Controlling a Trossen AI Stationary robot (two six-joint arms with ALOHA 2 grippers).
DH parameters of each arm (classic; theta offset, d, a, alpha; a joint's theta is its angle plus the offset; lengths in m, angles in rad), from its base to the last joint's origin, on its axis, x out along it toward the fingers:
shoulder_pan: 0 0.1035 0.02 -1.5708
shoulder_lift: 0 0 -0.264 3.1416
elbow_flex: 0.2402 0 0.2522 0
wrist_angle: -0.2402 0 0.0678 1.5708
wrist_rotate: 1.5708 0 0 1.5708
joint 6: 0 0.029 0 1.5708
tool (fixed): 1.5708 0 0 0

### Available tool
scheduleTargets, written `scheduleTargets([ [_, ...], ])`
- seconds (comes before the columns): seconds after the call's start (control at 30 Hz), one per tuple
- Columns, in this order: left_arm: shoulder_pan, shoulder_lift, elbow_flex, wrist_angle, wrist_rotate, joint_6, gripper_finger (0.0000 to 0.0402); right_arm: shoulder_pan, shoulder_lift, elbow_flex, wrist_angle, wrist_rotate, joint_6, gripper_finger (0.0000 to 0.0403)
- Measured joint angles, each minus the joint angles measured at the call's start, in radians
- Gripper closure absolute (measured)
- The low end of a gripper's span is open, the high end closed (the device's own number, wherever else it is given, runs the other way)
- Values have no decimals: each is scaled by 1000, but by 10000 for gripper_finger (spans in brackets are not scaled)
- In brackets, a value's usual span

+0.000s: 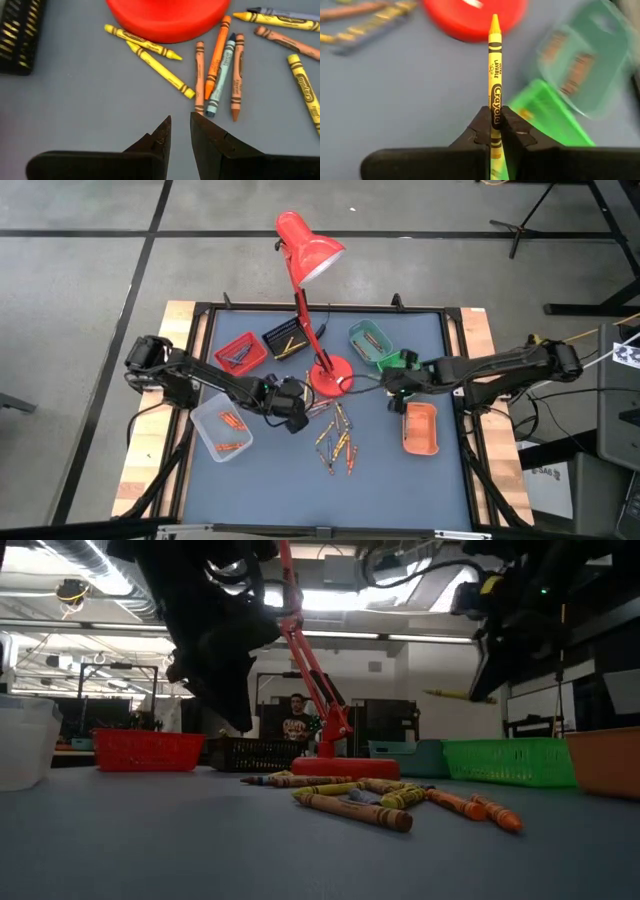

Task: Sort crayons
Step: Put the yellow crayon into the middle right green bin

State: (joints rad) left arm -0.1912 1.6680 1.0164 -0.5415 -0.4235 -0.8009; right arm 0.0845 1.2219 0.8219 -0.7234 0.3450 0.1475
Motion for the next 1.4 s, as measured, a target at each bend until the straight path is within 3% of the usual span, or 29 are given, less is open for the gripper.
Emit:
scheduleTargets([
  [0.17,26,0,0,26,68,51,344,0,-24,0,-164,132,133,384],
  [0.5,39,0,0,109,101,239,344,0,-12,1,-273,134,219,384],
  [0.73,39,11,0,122,105,254,344,0,-12,1,-276,134,219,380],
  [1.1,41,112,0,135,213,324,344,0,-12,1,-274,134,219,285],
  [1.4,64,144,0,134,205,367,344,0,-12,2,-273,133,218,274],
])
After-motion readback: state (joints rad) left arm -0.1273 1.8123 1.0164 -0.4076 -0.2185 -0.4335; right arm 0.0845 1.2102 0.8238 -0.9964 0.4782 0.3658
